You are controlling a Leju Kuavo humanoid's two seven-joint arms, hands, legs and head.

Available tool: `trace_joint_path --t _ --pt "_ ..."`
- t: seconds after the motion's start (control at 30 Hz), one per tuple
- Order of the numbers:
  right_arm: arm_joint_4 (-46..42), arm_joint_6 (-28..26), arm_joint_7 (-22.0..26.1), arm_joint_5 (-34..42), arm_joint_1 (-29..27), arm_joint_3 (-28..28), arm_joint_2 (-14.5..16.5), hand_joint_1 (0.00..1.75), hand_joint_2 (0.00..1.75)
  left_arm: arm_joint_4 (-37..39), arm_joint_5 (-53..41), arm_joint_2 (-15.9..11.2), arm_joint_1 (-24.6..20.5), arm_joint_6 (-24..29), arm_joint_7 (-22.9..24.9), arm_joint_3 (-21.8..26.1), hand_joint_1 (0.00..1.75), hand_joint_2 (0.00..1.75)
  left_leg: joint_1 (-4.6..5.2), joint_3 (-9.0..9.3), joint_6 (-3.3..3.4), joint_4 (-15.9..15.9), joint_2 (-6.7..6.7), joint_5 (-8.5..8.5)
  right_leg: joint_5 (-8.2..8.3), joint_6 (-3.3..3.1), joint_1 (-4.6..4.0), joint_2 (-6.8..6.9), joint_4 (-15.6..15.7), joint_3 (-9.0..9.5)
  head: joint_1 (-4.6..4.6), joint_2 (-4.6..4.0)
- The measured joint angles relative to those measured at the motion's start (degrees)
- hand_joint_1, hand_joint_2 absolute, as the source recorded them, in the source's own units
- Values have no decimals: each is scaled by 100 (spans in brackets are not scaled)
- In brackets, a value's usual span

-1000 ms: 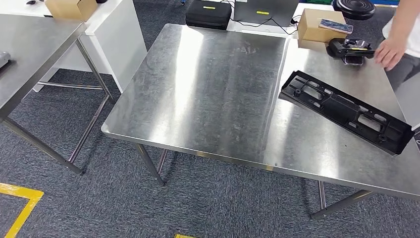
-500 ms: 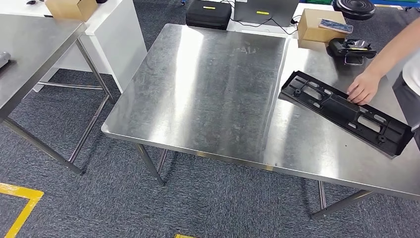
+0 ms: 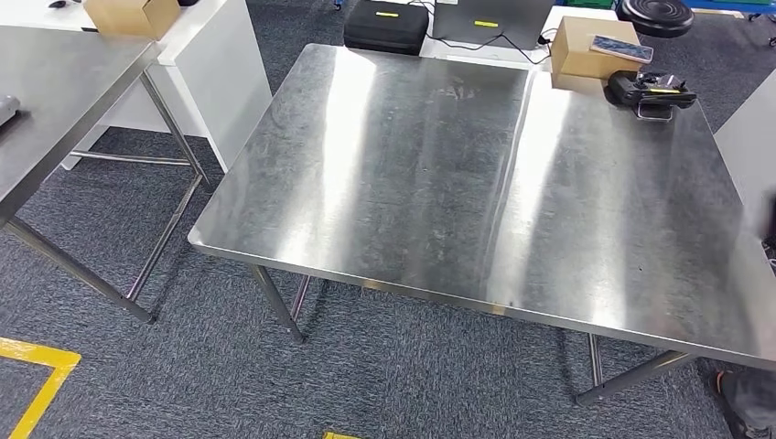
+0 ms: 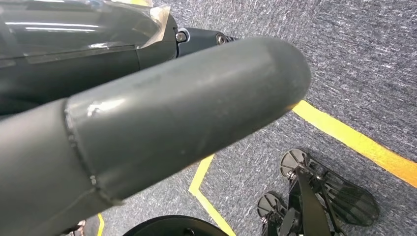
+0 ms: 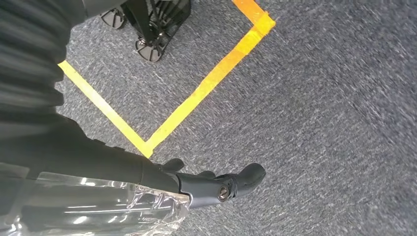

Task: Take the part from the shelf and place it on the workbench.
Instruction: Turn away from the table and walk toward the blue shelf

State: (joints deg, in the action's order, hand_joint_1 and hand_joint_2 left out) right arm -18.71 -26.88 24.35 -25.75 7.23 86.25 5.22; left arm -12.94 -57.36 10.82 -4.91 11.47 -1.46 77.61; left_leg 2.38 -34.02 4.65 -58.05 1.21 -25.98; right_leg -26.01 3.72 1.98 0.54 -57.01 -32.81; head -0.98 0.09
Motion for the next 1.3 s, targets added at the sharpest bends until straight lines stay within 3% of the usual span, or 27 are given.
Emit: trace_joint_path --t 0.1,0.17,0.2,0.27,0.33,0.37,0.43,0.5,0.53,0.63,0.67,0.7,0.77,0.8,0.83,0.87,0.9,0.97,1.03,1.1,1.17,1.23,1.3 --pt "26 2 -55 -102 0 -117 26 0 175 0 8 -8 0 -15 -9 0 0 0 2 11 48 2 -1 18 14 45 3 -1 12 23 -2 0" --pt "35 -13 -109 -133 1 -182 32 0 175 -1 16 -8 -1 -16 -3 -1 0 0 -39 28 96 54 -14 82 -101 41 -6 -4 -112 -18 2 0" --pt "40 -29 -140 -140 1 -205 32 0 175 -2 18 -9 -1 -17 8 -1 0 0 -63 29 119 81 -22 112 -254 11 -15 -7 -317 -95 15 0" --pt "52 -72 -200 -142 0 -235 34 0 175 -4 18 -12 -1 -22 36 -2 0 0 -78 -6 146 89 -33 147 -692 -68 -24 -14 -1051 -369 35 0" --pt "64 -115 -244 -142 -8 -265 35 0 175 -5 18 -14 -1 -27 63 -2 0 0 -72 -61 144 86 -34 182 -961 -73 -39 -22 -1629 -534 40 0" --pt "68 -133 -254 -143 -10 -287 33 0 175 -5 19 -14 -1 -27 71 -2 0 0 -70 -89 133 85 -33 205 -955 -46 -50 -25 -1603 -455 42 0" --pt "70 -155 -266 -156 -3 -338 27 0 175 -7 27 -13 -2 -23 78 -1 0 0 -70 -139 98 78 -32 255 -760 10 -64 -27 -887 52 42 0" --pt "70 -163 -276 -174 8 -388 17 0 175 -7 38 -7 -4 -9 76 0 0 0 -64 -170 41 61 -31 304 -545 -10 -98 -39 -124 558 29 0" --pt "70 -166 -280 -180 8 -406 12 0 175 -8 40 -4 -5 -1 75 0 0 0 -63 -177 12 46 -29 324 -494 -46 -113 -47 58 655 25 0" --pt "74 -170 -296 -192 4 -460 1 0 175 -16 40 -3 -3 22 75 1 0 0 -84 -217 -100 15 -25 358 -405 -193 -107 -49 130 585 19 0" --pt "76 -170 -307 -201 6 -478 -1 0 175 -20 38 -5 0 32 78 1 0 0 -101 -250 -145 -38 -28 275 -363 -257 -86 -39 140 557 16 0" --pt "79 -171 -319 -216 6 -495 -3 0 175 -24 37 -8 3 39 83 2 0 0 -126 -307 -194 -196 -32 79 -313 -321 -58 -28 152 519 10 0" --pt "83 -171 -351 -246 -1 -519 -8 0 175 -26 31 -9 4 49 95 2 0 0 -198 -474 -299 -822 -43 -506 -221 -390 -47 -2 148 420 -10 0" --pt "85 -171 -366 -259 -8 -532 -9 0 175 -26 28 -8 3 50 101 2 0 0 -239 -551 -352 -1196 -44 -747 -179 -391 -48 11 142 364 -15 0" --pt "86 -171 -378 -268 -14 -545 -8 0 175 -26 26 -8 3 51 104 2 0 0 -276 -574 -394 -1465 -47 -856 -138 -377 -45 22 134 317 -14 0" --pt "88 -171 -390 -275 -18 -560 -8 0 175 -27 25 -8 3 51 108 2 0 0 -312 -502 -430 -1548 -53 -834 -100 -357 -38 30 121 269 -16 0" --pt "90 -171 -403 -283 -20 -578 -8 0 175 -28 23 -8 3 52 110 2 0 0 -345 -319 -458 -1408 -62 -715 -66 -331 -28 34 104 226 -16 0" --pt "92 -172 -430 -303 -23 -614 -8 0 175 -33 20 -9 -1 53 112 2 0 0 -394 281 -489 -621 -80 -467 -13 -273 -10 36 65 156 -21 0" --pt "93 -174 -451 -323 -18 -640 -6 0 175 -35 16 -8 -6 54 112 1 0 0 -382 694 -464 23 -76 -416 40 -192 -16 41 45 114 -15 0" --pt "95 -180 -474 -331 -9 -651 -3 0 175 -36 11 -11 -7 56 115 0 0 0 -326 727 -389 150 -68 -419 114 -84 -21 46 66 91 -19 0" --pt "95 -203 -512 -330 -12 -653 -4 0 175 -38 -9 -14 -9 57 119 -1 0 0 -308 654 -256 206 -86 -323 111 -5 -19 42 45 49 -26 0" --pt "98 -252 -589 -328 -20 -655 -2 0 175 -40 -37 -15 -13 46 120 -2 0 0 -301 550 -122 269 -111 -198 -202 -42 -23 28 -291 -100 -13 0" --pt "102 -321 -690 -322 -28 -656 4 0 175 -42 -65 -18 -13 17 122 -3 0 0 -264 418 -64 268 -123 -102 -691 -116 -24 13 -1016 -334 -2 0"
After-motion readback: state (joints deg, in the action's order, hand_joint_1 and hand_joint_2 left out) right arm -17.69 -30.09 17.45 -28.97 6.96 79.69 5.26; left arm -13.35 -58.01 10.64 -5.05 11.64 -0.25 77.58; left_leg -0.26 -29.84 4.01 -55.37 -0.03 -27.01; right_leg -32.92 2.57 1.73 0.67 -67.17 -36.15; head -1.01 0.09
